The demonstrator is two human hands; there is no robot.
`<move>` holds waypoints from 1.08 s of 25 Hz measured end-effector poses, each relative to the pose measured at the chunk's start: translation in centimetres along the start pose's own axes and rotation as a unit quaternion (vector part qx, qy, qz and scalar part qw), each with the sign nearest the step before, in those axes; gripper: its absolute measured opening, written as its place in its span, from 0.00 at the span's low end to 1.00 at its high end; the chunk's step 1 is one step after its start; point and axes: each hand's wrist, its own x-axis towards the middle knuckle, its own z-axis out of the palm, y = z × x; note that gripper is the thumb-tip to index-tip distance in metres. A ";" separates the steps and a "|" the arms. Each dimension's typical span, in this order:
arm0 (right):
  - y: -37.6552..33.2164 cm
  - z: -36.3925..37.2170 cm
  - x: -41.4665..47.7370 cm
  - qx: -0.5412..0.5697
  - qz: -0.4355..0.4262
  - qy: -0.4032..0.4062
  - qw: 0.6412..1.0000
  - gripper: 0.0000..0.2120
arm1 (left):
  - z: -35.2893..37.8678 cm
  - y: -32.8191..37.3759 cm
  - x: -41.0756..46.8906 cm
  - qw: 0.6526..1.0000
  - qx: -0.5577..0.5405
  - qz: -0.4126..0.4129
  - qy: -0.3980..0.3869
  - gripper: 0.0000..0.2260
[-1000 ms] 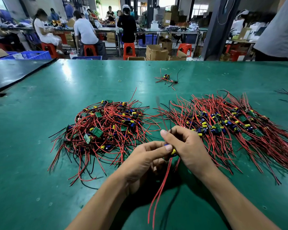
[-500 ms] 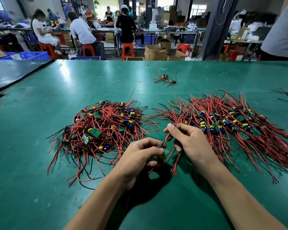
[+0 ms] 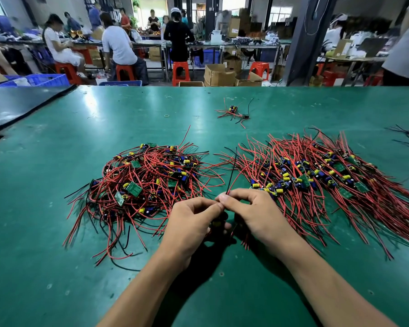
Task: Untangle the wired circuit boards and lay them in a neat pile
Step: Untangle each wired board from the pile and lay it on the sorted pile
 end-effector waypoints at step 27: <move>-0.8 -1.0 0.0 0.211 0.103 -0.079 0.969 0.13 | -0.3 0.7 0.4 0.994 -0.055 -0.065 -0.065 0.03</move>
